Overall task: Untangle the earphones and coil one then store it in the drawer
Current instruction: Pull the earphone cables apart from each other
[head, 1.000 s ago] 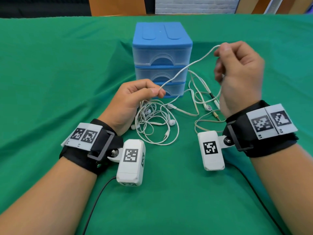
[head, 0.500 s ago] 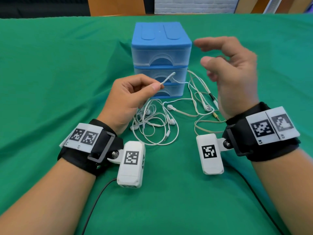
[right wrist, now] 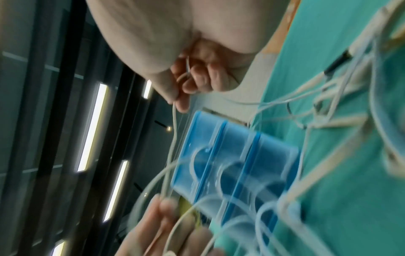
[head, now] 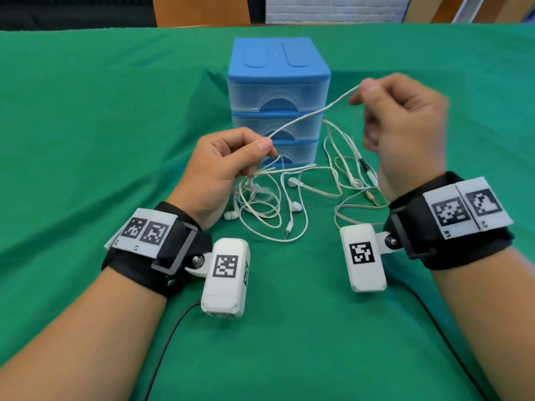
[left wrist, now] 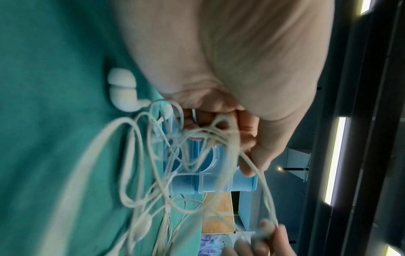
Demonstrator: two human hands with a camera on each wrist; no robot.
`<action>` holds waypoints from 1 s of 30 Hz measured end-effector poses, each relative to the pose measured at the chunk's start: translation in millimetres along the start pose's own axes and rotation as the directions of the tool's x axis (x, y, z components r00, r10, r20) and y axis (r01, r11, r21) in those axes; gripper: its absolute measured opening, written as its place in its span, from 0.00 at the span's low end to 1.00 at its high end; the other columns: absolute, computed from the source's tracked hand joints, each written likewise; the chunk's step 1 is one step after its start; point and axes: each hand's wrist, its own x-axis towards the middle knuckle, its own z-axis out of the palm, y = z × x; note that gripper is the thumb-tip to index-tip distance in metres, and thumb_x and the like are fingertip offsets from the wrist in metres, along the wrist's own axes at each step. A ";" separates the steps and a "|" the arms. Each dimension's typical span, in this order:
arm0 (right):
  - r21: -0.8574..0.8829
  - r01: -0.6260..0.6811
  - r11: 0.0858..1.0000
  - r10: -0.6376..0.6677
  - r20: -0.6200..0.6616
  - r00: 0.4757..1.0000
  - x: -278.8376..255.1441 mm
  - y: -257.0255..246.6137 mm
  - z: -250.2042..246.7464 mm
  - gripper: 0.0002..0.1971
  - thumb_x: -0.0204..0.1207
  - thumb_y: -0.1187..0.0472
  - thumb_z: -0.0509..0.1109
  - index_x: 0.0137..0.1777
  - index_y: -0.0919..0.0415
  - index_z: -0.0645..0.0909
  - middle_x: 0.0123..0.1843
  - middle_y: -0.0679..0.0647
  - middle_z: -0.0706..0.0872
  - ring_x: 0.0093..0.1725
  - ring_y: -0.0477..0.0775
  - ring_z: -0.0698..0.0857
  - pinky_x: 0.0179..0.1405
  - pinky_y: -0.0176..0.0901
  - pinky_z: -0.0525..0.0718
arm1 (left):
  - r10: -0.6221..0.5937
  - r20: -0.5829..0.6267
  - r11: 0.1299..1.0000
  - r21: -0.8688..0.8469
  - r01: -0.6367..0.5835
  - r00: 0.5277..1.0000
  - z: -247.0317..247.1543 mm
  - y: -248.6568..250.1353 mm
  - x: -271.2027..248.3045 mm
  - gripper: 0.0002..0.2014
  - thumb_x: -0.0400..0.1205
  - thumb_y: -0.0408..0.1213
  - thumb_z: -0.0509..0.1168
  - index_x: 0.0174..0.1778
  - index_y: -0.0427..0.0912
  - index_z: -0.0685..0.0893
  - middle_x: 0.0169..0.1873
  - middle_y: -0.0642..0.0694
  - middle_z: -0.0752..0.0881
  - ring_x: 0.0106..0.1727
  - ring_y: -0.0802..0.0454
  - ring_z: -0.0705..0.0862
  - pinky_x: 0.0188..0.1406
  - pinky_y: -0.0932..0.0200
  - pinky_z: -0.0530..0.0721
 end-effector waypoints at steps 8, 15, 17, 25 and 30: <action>0.064 -0.082 0.995 0.098 -0.330 0.939 10.5 10.9 -15.5 0.08 0.81 0.61 0.67 0.47 0.63 0.88 0.30 0.41 0.83 0.21 0.50 0.67 0.18 0.36 0.63 | 0.021 0.050 0.998 -0.060 -0.018 0.999 -0.6 1.7 0.2 0.10 0.82 0.32 0.64 0.41 0.40 0.91 0.28 0.43 0.78 0.30 0.56 0.73 0.37 0.63 0.70; 0.019 0.067 0.998 -0.068 0.090 0.994 -2.8 -10.2 0.8 0.13 0.77 0.58 0.69 0.53 0.66 0.88 0.47 0.60 0.90 0.25 0.38 0.78 0.28 0.24 0.72 | 0.079 -0.001 0.996 0.049 -0.079 0.997 -0.6 -1.1 1.8 0.08 0.84 0.30 0.67 0.46 0.41 0.92 0.25 0.52 0.81 0.30 0.57 0.72 0.37 0.66 0.72; -0.071 0.061 0.996 -0.036 0.320 0.947 -10.9 -12.3 7.7 0.12 0.79 0.61 0.70 0.56 0.68 0.88 0.48 0.59 0.92 0.28 0.34 0.82 0.31 0.21 0.75 | 0.083 0.000 0.994 0.068 -0.083 0.997 2.1 -0.4 0.9 0.07 0.84 0.28 0.67 0.47 0.39 0.92 0.25 0.55 0.84 0.30 0.58 0.72 0.35 0.67 0.72; -0.218 0.048 0.975 0.062 0.470 0.880 -19.0 -9.5 12.8 0.08 0.81 0.67 0.72 0.44 0.73 0.88 0.24 0.49 0.79 0.20 0.38 0.73 0.24 0.23 0.67 | 0.101 0.024 0.989 0.107 -0.103 0.995 3.2 0.5 -0.3 0.07 0.82 0.28 0.70 0.40 0.41 0.90 0.33 0.51 0.91 0.34 0.53 0.77 0.43 0.58 0.78; -0.075 0.068 0.995 -0.055 0.172 0.984 -9.4 -11.4 9.7 0.07 0.79 0.65 0.72 0.42 0.66 0.88 0.28 0.49 0.81 0.21 0.38 0.73 0.26 0.25 0.68 | 0.077 0.040 0.996 0.031 -0.078 0.996 1.1 -0.2 1.4 0.07 0.82 0.30 0.68 0.38 0.36 0.86 0.33 0.49 0.87 0.36 0.56 0.81 0.45 0.62 0.79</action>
